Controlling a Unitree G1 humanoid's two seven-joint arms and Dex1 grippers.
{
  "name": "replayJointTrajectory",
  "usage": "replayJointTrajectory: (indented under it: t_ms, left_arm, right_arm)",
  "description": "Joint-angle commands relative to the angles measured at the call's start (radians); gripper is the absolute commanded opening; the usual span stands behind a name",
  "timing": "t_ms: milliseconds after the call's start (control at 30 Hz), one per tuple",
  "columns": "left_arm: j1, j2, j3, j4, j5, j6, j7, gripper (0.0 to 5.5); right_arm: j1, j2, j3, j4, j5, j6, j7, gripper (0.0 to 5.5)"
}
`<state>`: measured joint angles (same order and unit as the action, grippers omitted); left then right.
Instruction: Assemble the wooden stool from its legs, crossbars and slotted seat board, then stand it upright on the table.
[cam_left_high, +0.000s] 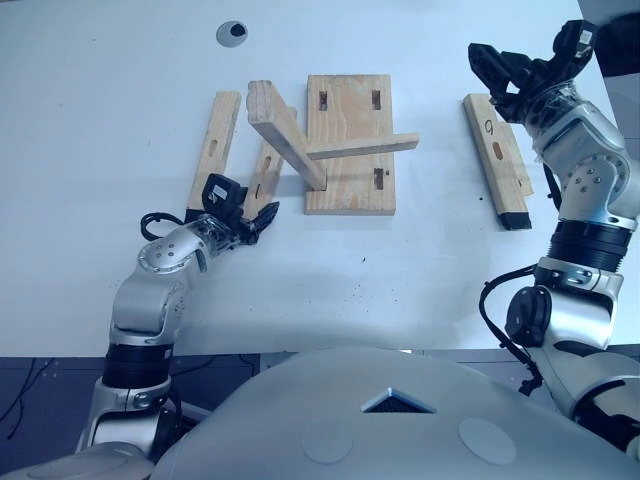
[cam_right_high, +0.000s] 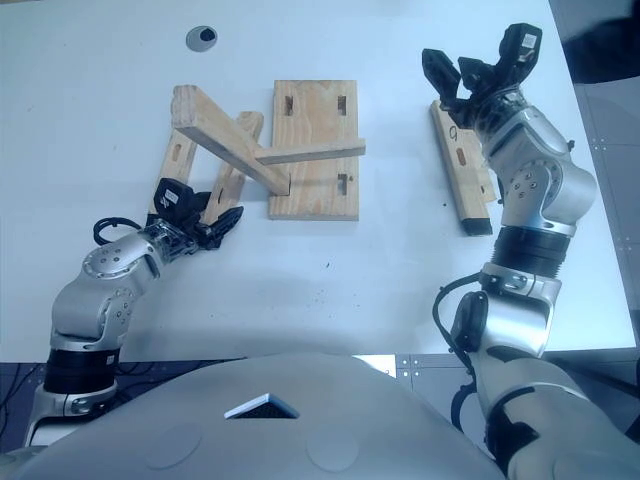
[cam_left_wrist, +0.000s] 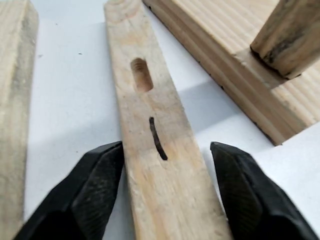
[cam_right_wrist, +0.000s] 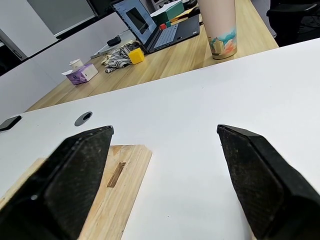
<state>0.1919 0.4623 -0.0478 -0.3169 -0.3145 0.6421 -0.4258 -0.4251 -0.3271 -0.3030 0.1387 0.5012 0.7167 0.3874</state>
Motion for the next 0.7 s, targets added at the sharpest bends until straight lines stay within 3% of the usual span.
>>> replayJointTrajectory:
  t_ms: [33, 133, 333, 533, 700]
  left_arm:
    - [0.003, 0.055, -0.005, 0.025, 0.012, 0.117, -0.013, 2.43]
    - [-0.053, 0.093, 0.028, -0.015, 0.007, 0.155, -0.018, 2.01]
    - [-0.339, 0.016, 0.227, 0.023, -0.057, 0.025, 0.045, 2.01]
    - [-0.666, 0.002, 0.274, 0.044, -0.313, 0.042, -0.131, 2.01]
    - [-0.777, 0.008, 0.269, 0.021, -0.494, 0.116, -0.225, 2.01]
  right_arm:
    - [-0.002, -0.018, 0.007, -0.004, -0.016, -0.011, -0.01, 3.81]
    - [-0.012, -0.025, 0.017, -0.013, -0.03, -0.027, -0.007, 3.81]
    - [-0.083, -0.037, 0.02, -0.009, 0.006, -0.028, 0.063, 3.81]
    - [-0.339, -0.05, -0.099, 0.043, 0.403, 0.254, 0.299, 4.64]
    - [-0.462, -0.056, -0.113, 0.022, 0.61, 0.374, 0.415, 5.37]
